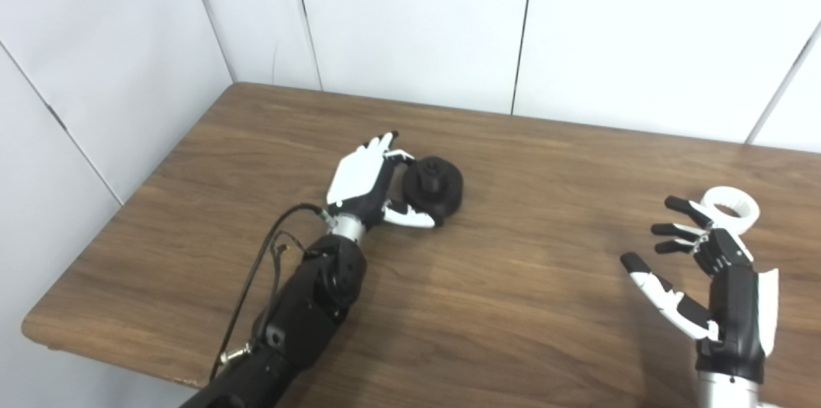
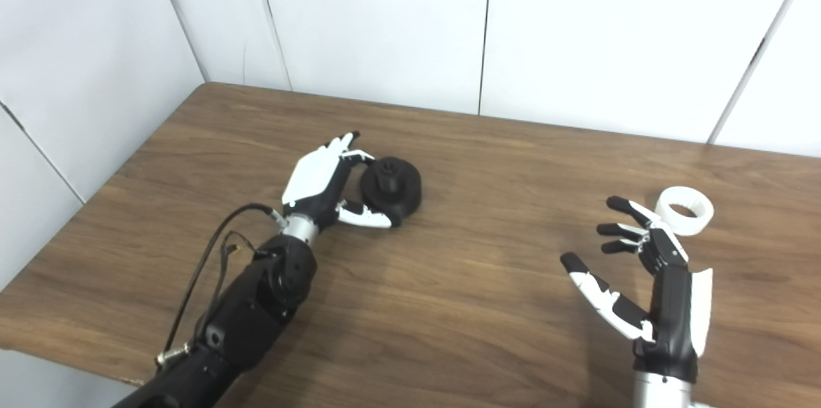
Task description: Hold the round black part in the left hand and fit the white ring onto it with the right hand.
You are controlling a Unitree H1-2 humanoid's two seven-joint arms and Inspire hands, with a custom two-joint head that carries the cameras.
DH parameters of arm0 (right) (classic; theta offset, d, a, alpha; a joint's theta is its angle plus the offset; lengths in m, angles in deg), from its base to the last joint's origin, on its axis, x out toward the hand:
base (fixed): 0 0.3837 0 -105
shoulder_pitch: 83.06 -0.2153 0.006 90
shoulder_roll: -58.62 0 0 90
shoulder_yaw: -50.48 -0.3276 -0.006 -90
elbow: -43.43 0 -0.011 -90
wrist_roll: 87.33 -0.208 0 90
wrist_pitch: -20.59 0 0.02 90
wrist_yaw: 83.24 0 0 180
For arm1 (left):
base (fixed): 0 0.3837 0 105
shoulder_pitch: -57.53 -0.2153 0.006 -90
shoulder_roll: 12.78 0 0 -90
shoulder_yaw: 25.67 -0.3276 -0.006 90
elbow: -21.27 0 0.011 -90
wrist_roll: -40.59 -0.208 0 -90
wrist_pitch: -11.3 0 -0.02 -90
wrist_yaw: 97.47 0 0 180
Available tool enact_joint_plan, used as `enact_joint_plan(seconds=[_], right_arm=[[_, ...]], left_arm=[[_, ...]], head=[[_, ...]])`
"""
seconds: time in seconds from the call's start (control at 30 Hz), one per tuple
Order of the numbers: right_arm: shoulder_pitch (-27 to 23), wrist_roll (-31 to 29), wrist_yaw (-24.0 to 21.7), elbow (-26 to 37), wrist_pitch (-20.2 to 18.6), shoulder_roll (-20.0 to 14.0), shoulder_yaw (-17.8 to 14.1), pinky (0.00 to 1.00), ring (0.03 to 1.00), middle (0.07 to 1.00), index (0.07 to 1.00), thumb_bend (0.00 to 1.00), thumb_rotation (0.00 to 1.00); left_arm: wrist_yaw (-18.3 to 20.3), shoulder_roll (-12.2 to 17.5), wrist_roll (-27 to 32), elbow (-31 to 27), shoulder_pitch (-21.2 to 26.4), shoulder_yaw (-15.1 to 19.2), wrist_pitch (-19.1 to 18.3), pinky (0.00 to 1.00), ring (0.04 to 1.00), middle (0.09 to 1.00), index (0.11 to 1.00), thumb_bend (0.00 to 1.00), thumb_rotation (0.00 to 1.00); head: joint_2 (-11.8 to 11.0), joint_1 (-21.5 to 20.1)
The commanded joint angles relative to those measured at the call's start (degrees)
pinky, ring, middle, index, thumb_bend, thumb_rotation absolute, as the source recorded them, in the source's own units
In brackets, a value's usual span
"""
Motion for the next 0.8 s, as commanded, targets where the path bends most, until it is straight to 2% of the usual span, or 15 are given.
enact_joint_plan(seconds=[0.0,0.27,0.6,0.77], right_arm=[[3.1,0.0,-0.5,-1.4,-0.5,-0.1,-0.5,0.49,0.609,0.758,0.709,0.69,0.23],[3.0,0.9,-0.4,-0.9,-1.8,-0.1,-0.4,0.5,0.612,0.755,0.714,0.69,0.24],[2.6,0.9,-0.2,-0.9,-2.6,0.5,-0.4,0.5,0.607,0.752,0.713,0.69,0.26],[2.4,1.3,0.0,-0.9,-2.9,0.7,-0.4,0.5,0.606,0.744,0.715,0.7,0.28]], left_arm=[[2.9,0.2,0.5,-2.5,-0.7,-1.4,2.0,1.0,1.0,1.0,0.649,0.99,0.29],[7.9,0.9,0.0,-9.4,-3.5,-3.6,3.5,1.0,1.0,1.0,0.653,1.0,0.31],[8.9,-0.5,-2.0,-12.5,-6.4,-6.9,5.8,1.0,1.0,1.0,0.653,1.0,0.34],[10.6,-0.6,-2.4,-14.6,-7.4,-8.6,5.9,1.0,1.0,1.0,0.659,1.0,0.36]], head=[[0.2,-0.4],[0.5,-1.4],[0.8,-2.4],[0.8,-2.4]])
